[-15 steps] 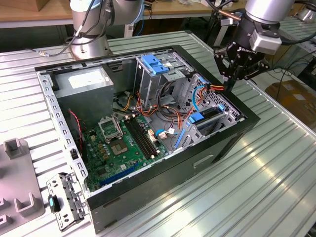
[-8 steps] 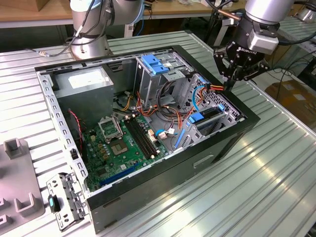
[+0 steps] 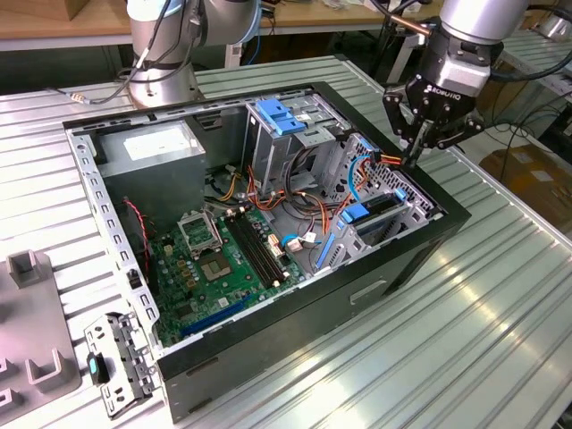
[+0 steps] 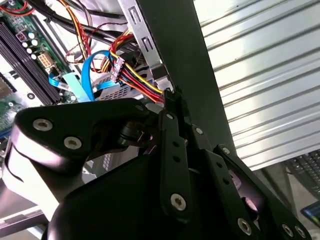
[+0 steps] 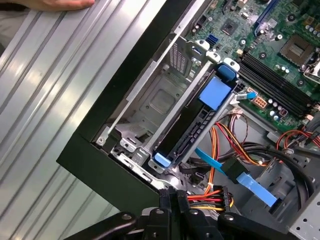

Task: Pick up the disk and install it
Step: 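Insert the first disk wire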

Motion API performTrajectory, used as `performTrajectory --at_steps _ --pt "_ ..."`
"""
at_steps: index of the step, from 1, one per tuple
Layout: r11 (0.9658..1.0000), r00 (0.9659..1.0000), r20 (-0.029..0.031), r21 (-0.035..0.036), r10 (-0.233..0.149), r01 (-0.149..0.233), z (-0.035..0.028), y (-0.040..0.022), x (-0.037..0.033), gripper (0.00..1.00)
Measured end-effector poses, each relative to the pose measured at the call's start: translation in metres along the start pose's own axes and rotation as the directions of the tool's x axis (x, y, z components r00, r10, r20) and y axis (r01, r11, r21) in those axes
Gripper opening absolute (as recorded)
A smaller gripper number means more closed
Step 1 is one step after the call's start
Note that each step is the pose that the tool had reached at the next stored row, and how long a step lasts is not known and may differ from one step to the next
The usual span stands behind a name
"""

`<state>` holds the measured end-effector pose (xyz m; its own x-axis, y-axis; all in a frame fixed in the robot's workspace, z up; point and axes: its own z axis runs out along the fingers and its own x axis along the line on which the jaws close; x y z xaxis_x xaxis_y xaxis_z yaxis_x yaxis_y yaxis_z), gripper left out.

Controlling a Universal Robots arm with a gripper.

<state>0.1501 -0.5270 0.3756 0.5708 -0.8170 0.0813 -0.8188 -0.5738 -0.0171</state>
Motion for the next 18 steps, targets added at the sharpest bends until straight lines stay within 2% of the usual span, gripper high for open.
performTrajectory --at_steps 3,7,9,12,17,18 --pt "1.0000 1.0000 0.0000 -0.0006 0.006 -0.006 -0.0003 0.0044 -0.0031 0.16" --pt "0.9987 0.9987 -0.0010 -0.0042 0.051 -0.051 -0.0003 0.0054 -0.0038 0.16" --pt "0.9960 0.9960 -0.0018 -0.0072 0.089 -0.089 -0.0002 0.0056 -0.0039 0.16" --pt "0.9928 0.9928 -0.0026 -0.0097 0.119 -0.119 -0.0002 0.0061 -0.0043 0.16" --pt "0.9901 0.9902 -0.0032 -0.0113 0.140 -0.140 -0.0004 0.0096 -0.0066 0.16" --pt "0.9881 0.9881 -0.0035 -0.0124 0.154 -0.154 -0.0004 0.0097 -0.0067 0.16"
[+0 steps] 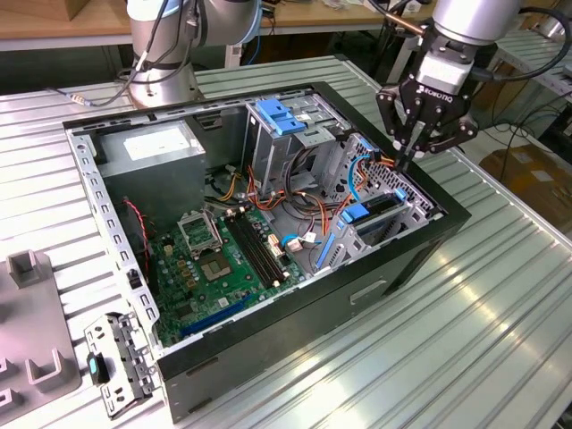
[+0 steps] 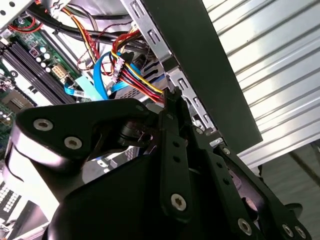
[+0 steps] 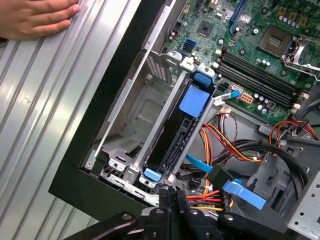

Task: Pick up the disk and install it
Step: 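Insert the first disk wire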

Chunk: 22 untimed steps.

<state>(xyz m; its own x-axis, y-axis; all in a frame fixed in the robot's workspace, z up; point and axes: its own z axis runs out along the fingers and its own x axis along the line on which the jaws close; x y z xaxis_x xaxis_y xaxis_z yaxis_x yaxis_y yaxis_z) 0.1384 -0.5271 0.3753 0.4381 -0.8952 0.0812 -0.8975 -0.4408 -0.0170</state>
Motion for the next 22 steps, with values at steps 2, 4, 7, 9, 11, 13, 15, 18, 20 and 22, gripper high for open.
performTrajectory --at_steps 2,4,7,9,11,13,15,18,20,22 --pt "0.9995 0.9995 -0.0006 -0.0025 0.031 -0.031 0.0000 0.0000 -0.0001 0.16" --pt "0.9979 0.9979 -0.0013 -0.0052 0.065 -0.065 0.0001 0.0000 -0.0001 0.16" --pt "0.9895 0.9896 -0.0033 -0.0116 0.144 -0.144 0.0004 0.0000 -0.0001 0.16" --pt "0.9836 0.9837 -0.0044 -0.0144 0.180 -0.180 0.0005 0.0000 -0.0001 0.16" --pt "0.9762 0.9764 -0.0058 -0.0172 0.216 -0.216 0.0005 0.0000 -0.0001 0.16" --pt "0.9641 0.9643 -0.0075 -0.0210 0.265 -0.265 0.0007 0.0000 -0.0001 0.16" --pt "0.9546 0.9549 -0.0088 -0.0234 0.297 -0.297 0.0009 0.0000 -0.0002 0.16" --pt "0.9352 0.9356 -0.0113 -0.0276 0.353 -0.353 0.0012 0.0000 -0.0002 0.16" --pt "0.9139 0.9144 -0.0138 -0.0314 0.405 -0.405 0.0016 0.0002 -0.0003 0.16" --pt "0.9131 0.9136 -0.0139 -0.0316 0.406 -0.407 0.0017 0.0006 -0.0005 0.16"
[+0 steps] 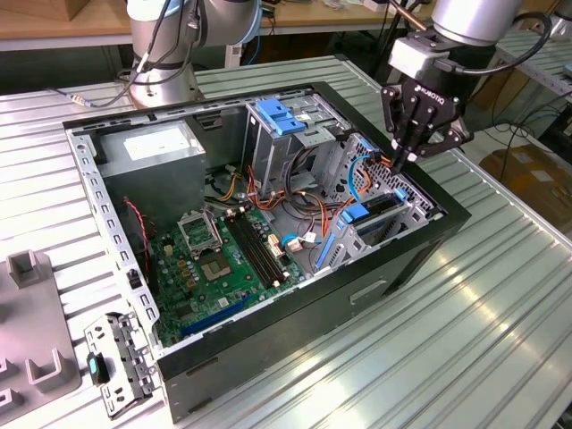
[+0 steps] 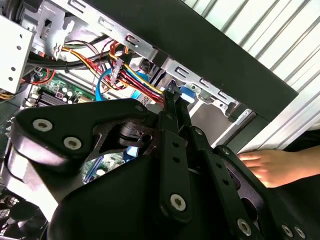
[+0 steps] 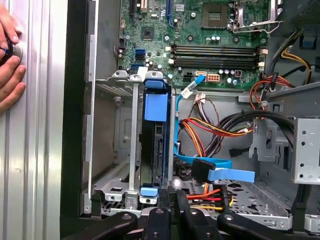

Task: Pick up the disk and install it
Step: 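Insert the first disk wire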

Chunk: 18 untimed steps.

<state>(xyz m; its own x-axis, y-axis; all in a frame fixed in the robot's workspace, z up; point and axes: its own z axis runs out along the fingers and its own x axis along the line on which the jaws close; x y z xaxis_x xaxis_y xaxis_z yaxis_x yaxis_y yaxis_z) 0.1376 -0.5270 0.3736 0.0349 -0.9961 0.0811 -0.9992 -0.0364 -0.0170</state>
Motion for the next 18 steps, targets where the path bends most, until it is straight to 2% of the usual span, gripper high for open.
performTrajectory --at_steps 3,9,18 --pt "1.0000 1.0000 -0.0001 0.0000 0.000 0.000 0.0000 0.0026 -0.0001 0.16" --pt "1.0000 1.0000 -0.0001 -0.0001 0.000 0.000 0.0002 0.0134 -0.0005 0.16" --pt "1.0000 1.0000 -0.0001 0.0000 0.000 0.000 0.0002 0.0144 -0.0006 0.16"
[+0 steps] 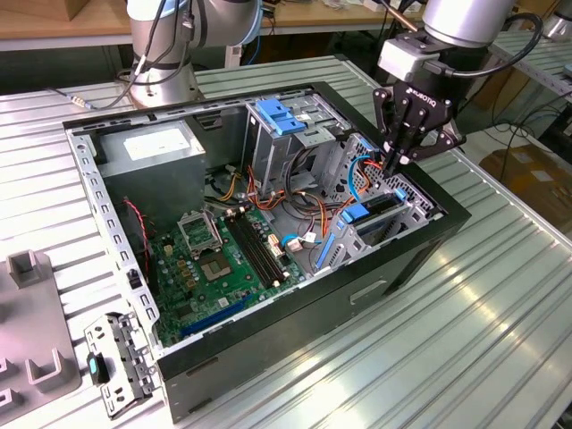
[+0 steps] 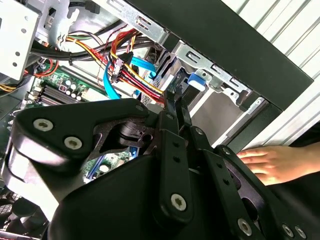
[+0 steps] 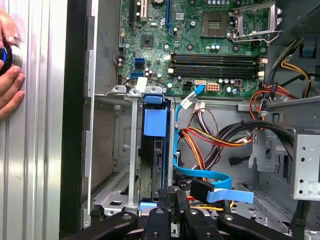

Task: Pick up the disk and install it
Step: 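Insert the first disk wire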

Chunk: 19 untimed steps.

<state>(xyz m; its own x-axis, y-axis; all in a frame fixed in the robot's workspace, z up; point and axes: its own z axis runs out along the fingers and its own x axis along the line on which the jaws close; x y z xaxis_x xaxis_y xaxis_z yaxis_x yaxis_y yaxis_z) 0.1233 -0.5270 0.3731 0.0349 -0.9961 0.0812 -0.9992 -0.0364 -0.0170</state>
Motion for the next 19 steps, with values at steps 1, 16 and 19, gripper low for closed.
performTrajectory --at_steps 1,16,19 --pt "1.0000 1.0000 0.0000 0.0000 0.000 0.000 0.0000 0.0000 0.0000 0.16" --pt "0.9991 0.9990 0.0061 -0.0033 0.043 -0.043 0.0129 0.0040 0.0091 0.16" --pt "0.9990 0.9989 0.0142 -0.0028 0.044 -0.044 0.0149 0.0094 0.0088 0.16"
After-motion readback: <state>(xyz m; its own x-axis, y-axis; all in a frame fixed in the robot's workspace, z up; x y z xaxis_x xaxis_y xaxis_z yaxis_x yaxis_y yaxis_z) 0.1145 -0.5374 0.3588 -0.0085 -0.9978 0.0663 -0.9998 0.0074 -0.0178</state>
